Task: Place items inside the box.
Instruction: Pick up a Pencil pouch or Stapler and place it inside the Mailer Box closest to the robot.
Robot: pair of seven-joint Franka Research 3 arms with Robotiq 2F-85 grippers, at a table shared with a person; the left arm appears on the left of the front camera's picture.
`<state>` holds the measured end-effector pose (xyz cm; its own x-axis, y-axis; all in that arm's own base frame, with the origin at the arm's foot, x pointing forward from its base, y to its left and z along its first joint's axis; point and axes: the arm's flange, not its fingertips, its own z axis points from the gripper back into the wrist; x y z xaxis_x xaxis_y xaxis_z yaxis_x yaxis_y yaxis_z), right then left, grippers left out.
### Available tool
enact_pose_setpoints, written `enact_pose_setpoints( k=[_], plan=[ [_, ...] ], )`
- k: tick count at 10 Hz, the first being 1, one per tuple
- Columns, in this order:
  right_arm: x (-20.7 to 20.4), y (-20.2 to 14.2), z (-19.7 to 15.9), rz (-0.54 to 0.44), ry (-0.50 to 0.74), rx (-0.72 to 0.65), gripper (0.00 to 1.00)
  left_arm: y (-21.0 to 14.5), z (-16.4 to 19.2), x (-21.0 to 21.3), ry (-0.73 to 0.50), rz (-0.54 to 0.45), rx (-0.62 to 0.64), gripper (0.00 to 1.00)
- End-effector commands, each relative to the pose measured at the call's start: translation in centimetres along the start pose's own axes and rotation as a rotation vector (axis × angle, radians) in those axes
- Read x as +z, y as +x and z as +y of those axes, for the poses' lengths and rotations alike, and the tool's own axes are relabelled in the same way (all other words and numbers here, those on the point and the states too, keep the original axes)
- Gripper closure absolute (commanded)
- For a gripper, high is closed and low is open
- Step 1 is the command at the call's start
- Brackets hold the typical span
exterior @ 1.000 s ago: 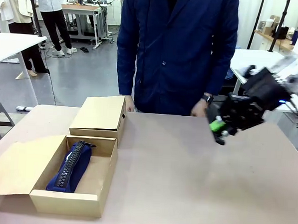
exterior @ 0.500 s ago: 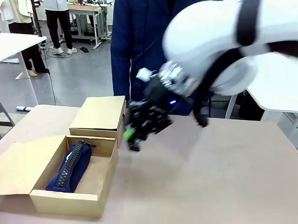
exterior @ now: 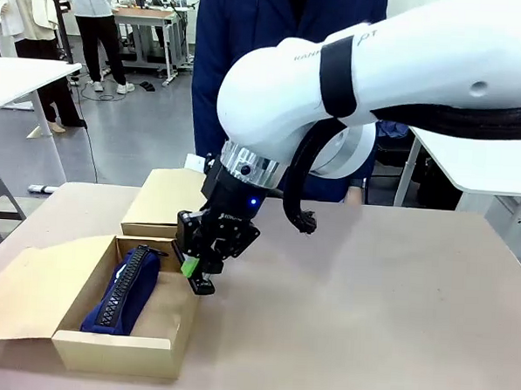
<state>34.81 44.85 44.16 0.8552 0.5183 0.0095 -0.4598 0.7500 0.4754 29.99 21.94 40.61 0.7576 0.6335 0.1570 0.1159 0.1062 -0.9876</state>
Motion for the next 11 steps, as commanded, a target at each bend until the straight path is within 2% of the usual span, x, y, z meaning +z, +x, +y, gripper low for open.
enact_pose_setpoints(
  k=[1,2,4,5,6,9,11],
  plan=[
    [-0.7,0.0,0.0,0.014,-0.003,0.004,0.64,-0.1,-0.1,0.0,-0.015,0.003,-0.021,0.0],
    [-2.4,0.8,2.1,0.042,-0.13,-0.051,0.64,-0.1,-0.1,0.0,-0.015,0.003,-0.021,0.0],
    [-2.4,0.9,6.1,-0.048,-0.175,-0.12,0.64,-0.1,-0.1,0.0,-0.015,0.003,-0.021,0.0],
    [-2.8,0.9,7.3,-0.056,-0.211,-0.222,0.64,-0.1,-0.1,0.0,-0.015,0.003,-0.021,0.0],
    [-3.7,1.2,8.1,-0.044,-0.238,-0.238,0.64,-0.1,-0.1,0.0,-0.015,0.003,-0.021,0.0],
    [-6.9,3.2,8.7,-0.014,-0.379,-0.362,0.64,-0.1,-0.1,0.0,-0.015,0.003,-0.021,0.0],
    [-8.0,3.9,8.5,0.008,-0.391,-0.372,0.64,-0.1,-0.1,0.0,-0.015,0.003,-0.021,0.0]
  ],
)
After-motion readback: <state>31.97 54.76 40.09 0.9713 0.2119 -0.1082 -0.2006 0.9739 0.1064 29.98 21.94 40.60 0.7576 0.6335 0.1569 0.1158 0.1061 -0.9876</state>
